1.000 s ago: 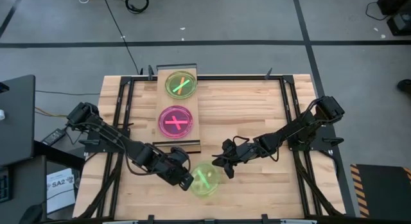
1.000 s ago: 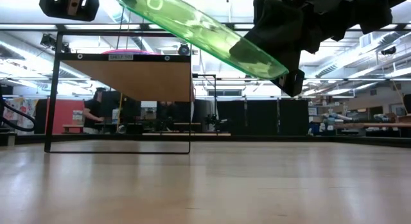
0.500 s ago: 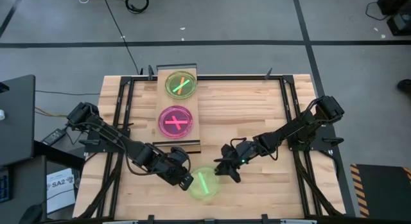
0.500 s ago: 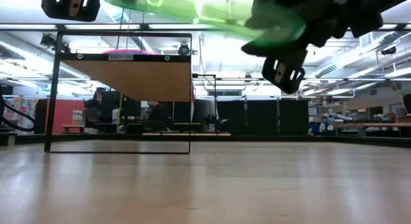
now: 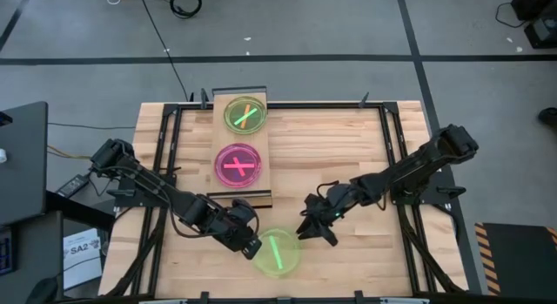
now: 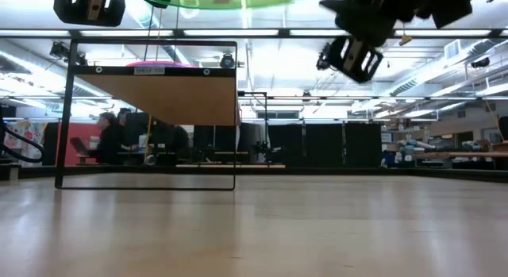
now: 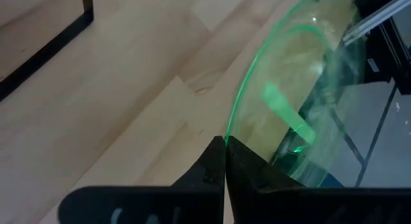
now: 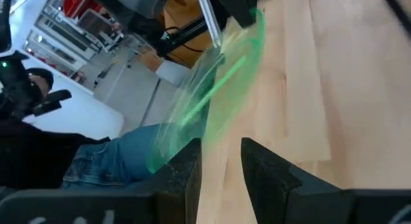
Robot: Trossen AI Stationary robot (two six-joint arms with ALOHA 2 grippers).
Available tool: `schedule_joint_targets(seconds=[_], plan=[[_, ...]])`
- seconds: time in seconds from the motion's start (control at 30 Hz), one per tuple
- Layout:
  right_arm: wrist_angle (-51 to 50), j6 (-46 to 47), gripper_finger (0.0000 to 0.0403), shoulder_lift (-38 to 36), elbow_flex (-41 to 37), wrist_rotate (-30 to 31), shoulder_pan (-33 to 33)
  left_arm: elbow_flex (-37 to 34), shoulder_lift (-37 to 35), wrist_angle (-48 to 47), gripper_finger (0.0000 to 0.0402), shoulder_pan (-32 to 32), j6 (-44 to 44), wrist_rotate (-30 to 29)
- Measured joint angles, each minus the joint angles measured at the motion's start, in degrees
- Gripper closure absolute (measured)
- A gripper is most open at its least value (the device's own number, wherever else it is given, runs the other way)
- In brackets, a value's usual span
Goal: Place and stack plates onto a shelf
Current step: Stack the green plate on top of the pink plate on the shelf
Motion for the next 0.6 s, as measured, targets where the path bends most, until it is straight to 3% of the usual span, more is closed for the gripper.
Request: schedule_joint_targets(seconds=[0.27,0.6], plan=[[-11.9,-6.4,0.0287,-11.7,0.0,0.5,-1.2,0.1,-0.9,0.7,0.0395,-0.2,0.8,1.0],[-28.9,-13.7,0.0288,-24.9,0.0,10.8,-1.2,1.1,-7.1,1.2,0.0395,-0.1,4.1,0.9]])
